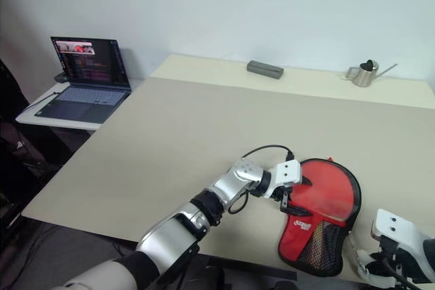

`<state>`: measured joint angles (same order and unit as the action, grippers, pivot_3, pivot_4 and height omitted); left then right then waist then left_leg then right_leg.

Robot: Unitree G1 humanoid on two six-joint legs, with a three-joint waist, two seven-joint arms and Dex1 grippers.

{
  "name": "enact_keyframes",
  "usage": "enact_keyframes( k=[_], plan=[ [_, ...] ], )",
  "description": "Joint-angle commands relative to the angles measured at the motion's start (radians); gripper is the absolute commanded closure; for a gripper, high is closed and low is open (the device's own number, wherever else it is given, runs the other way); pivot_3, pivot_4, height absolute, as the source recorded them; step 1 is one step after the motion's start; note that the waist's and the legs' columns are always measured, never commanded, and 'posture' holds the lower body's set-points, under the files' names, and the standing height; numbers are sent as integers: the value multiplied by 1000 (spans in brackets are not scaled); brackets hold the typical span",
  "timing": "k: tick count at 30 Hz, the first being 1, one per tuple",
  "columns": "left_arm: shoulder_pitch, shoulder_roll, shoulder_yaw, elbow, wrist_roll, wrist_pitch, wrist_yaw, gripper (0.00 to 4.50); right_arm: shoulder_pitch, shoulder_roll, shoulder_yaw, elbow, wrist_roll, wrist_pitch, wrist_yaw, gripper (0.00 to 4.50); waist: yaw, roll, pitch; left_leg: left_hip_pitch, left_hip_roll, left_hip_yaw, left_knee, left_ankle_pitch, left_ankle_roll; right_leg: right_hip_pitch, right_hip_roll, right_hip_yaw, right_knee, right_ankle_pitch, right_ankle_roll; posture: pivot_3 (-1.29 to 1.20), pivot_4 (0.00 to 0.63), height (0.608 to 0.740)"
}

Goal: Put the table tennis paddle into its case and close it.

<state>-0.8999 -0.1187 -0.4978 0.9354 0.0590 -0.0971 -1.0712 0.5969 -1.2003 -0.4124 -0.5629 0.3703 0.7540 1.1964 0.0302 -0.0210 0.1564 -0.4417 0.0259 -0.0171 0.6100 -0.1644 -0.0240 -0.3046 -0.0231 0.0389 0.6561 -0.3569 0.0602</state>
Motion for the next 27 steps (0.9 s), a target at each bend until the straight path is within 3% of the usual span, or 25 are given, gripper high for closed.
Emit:
enact_keyframes(
  k=[1,9,15,20,27],
  plan=[
    [15,-46,-9,69,39,40,13,0,-17,0,60,-3,28,17,29,4377,-3,-1,1,2,0,0,0,0,0,2,0,0,0,0,0,0,150,740],
    [34,49,114,-88,-97,122,-167,0,-102,-2,109,39,27,16,26,4377,-23,-1,1,6,1,0,-1,0,0,3,1,2,2,-1,-2,0,150,740],
    [71,96,156,-226,-137,212,-170,0,-176,-3,73,84,90,65,56,4377,-33,1,4,6,1,-1,-1,0,0,2,1,3,4,-1,-2,0,150,740],
    [107,107,161,-301,-137,242,-144,0,-270,-2,48,141,140,129,45,2786,-33,2,5,6,1,0,0,0,0,2,0,5,5,-1,-2,0,150,740],
    [150,144,182,-451,-172,302,-126,0,-360,-25,-100,244,220,218,71,2786,-33,5,7,6,1,0,0,0,-1,1,0,5,6,-1,-2,0,150,740]
  ],
)
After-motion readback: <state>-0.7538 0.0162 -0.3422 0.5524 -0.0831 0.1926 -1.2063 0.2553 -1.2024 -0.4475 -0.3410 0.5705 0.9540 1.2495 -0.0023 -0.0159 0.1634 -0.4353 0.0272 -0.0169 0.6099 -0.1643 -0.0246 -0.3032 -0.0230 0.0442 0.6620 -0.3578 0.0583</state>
